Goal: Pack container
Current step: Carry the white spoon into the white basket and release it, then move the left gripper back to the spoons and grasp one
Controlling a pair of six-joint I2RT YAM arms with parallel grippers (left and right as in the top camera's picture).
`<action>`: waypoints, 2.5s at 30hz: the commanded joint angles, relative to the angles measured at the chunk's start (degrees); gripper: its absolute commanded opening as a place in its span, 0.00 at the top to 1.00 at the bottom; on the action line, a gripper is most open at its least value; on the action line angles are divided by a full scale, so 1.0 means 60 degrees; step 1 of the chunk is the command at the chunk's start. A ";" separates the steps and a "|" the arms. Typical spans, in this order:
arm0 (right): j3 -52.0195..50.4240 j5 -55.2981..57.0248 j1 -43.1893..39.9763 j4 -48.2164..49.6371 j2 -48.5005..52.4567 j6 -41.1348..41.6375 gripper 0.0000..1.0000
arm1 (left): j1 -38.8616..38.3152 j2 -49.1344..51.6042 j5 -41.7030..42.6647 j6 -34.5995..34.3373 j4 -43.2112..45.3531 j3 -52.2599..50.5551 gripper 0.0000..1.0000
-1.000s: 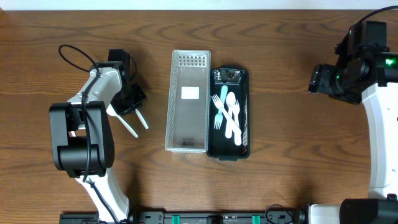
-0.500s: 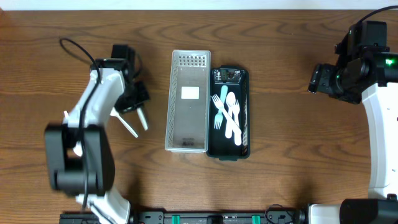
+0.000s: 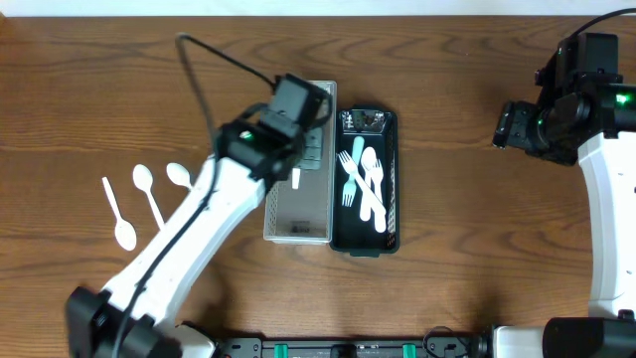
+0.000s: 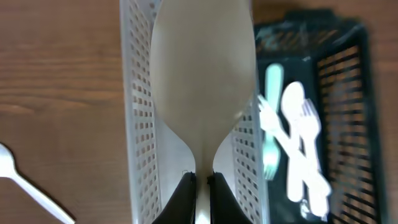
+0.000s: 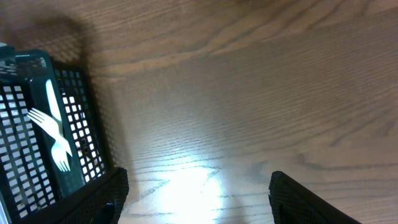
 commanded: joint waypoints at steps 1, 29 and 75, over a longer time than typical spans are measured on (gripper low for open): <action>-0.0073 -0.0036 -0.0058 -0.0040 0.0007 -0.0098 0.25 | 0.0084 0.1071 -0.0277 -0.0055 0.0033 -0.0226 0.94; -0.0073 -0.0029 -0.0058 -0.0149 0.0007 -0.0284 0.25 | 0.1982 -0.2091 -0.1038 0.0240 -0.1617 0.0244 0.09; -0.0073 -0.0033 -0.0051 -0.0248 0.0007 -0.0284 0.23 | 0.6652 0.4277 0.2473 -0.1100 0.0055 -0.1322 0.08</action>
